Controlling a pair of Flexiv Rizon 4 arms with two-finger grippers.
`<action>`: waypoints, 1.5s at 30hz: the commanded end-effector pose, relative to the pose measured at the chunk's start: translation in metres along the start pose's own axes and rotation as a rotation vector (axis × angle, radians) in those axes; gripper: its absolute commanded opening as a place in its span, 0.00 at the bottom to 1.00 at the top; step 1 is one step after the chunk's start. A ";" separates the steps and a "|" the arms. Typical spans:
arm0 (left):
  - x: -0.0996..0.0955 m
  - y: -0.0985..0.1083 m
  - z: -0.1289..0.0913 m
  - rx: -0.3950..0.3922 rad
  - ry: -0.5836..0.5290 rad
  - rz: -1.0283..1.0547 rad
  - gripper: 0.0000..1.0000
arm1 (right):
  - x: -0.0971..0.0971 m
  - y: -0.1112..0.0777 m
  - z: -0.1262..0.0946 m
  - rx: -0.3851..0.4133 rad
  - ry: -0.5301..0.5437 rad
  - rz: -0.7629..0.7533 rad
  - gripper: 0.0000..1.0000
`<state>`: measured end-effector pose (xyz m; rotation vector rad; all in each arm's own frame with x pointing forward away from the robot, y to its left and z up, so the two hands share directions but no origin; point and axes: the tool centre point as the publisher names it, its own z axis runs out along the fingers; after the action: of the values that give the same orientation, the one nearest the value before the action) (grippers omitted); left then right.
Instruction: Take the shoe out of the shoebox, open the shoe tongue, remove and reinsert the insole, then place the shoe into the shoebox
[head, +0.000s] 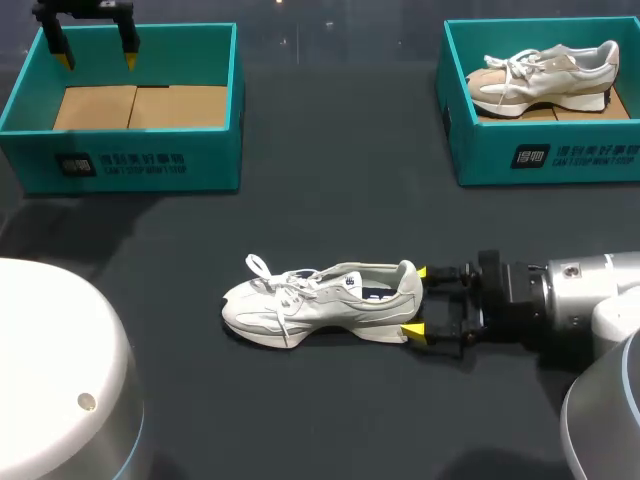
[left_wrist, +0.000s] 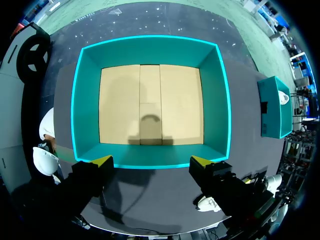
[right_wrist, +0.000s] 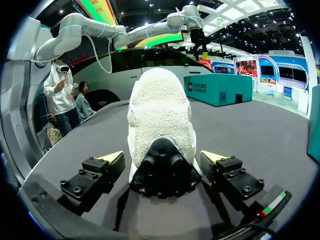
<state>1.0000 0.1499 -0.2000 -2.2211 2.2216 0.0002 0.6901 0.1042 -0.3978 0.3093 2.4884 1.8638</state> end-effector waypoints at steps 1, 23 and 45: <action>0.000 0.000 0.000 0.000 0.000 0.000 1.00 | -0.003 0.000 0.013 0.006 0.010 -0.001 1.00; 0.000 0.000 0.000 0.000 0.000 0.000 1.00 | -0.001 0.003 0.041 0.011 0.060 -0.002 1.00; 0.000 0.000 0.000 0.000 0.000 0.000 1.00 | 0.002 0.005 0.046 0.026 0.094 -0.006 0.00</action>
<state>1.0000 0.1499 -0.2000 -2.2211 2.2217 0.0002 0.6945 0.1457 -0.4049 0.2257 2.5545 1.8908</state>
